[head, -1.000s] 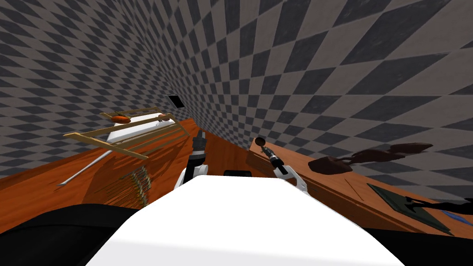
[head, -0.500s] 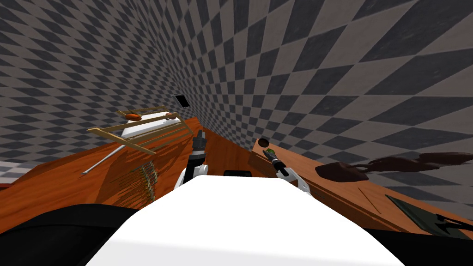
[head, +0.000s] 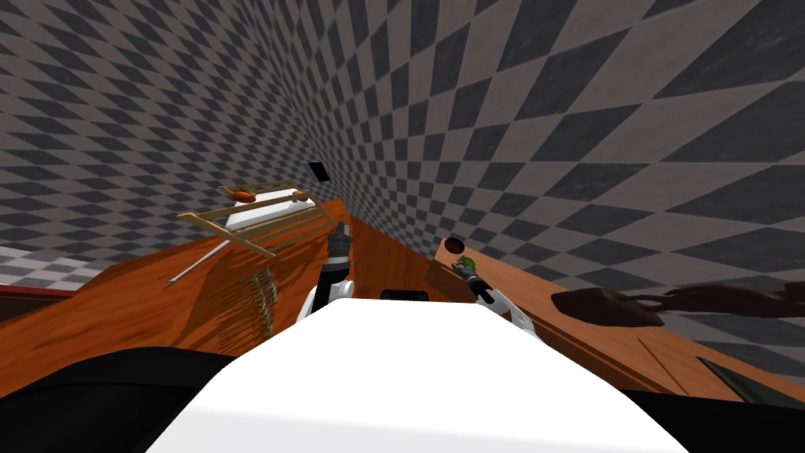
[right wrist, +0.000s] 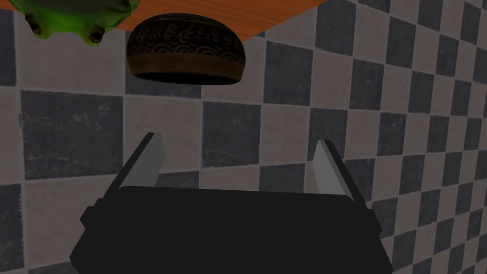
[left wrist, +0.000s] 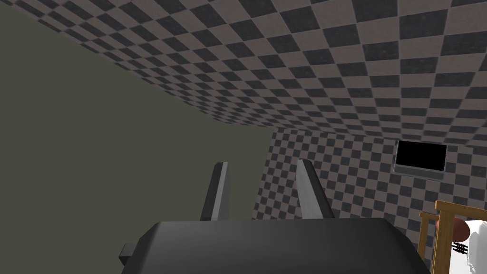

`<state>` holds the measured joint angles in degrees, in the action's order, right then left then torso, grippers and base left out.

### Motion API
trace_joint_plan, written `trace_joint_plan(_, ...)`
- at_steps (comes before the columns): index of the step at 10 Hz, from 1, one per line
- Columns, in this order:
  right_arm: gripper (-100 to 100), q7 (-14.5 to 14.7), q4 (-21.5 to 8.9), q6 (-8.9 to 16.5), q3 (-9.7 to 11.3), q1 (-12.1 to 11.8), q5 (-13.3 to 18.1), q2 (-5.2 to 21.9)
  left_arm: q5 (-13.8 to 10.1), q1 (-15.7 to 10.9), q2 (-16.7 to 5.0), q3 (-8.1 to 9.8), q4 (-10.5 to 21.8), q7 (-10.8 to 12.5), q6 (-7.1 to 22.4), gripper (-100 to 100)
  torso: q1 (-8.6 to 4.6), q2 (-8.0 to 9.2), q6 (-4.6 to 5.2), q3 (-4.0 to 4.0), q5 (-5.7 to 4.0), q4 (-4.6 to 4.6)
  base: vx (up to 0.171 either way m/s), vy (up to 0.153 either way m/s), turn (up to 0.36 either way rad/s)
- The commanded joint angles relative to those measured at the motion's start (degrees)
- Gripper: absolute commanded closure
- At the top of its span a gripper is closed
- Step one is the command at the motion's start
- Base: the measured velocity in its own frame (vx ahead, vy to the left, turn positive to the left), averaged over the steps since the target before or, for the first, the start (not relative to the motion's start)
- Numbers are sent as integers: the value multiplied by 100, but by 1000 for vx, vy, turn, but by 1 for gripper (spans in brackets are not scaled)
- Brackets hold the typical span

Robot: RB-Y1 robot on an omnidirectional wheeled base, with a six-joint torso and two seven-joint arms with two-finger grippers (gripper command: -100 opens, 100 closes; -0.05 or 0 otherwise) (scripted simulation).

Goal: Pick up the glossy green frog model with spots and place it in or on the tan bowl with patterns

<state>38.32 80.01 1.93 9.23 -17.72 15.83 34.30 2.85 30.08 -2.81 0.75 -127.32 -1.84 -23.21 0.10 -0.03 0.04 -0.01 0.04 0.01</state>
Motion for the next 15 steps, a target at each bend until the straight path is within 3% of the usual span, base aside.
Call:
trace_joint_plan(1,-100,140,-286,19,29,60,31,36,0,0,0,0,0,0,0,0,0,0,0,0,0,0,28,32,47)
trace_joint_plan(4,-100,601,-818,171,141,131,114,229,0,1,0,0,0,0,0,0,-5,-1,2,-1,-1,-1,27,38,79)
trace_joint_plan(7,-100,825,-1188,238,189,168,145,319,0,0,0,0,0,0,0,0,-3,-4,2,-2,0,-1,32,34,60)
trace_joint_plan(9,-100,1202,-1595,352,262,247,191,490,0,1,0,0,0,0,0,0,-4,-7,1,-4,-1,-1,49,43,96)
trace_joint_plan(13,-100,1454,-1962,400,287,288,206,572,0,0,0,1,0,0,0,0,-8,1,2,0,-1,0,29,22,26)
trace_joint_plan(15,-100,1828,-2326,476,324,369,218,725,0,1,0,1,0,0,0,0,-10,-5,2,-3,-1,-1,56,26,59)
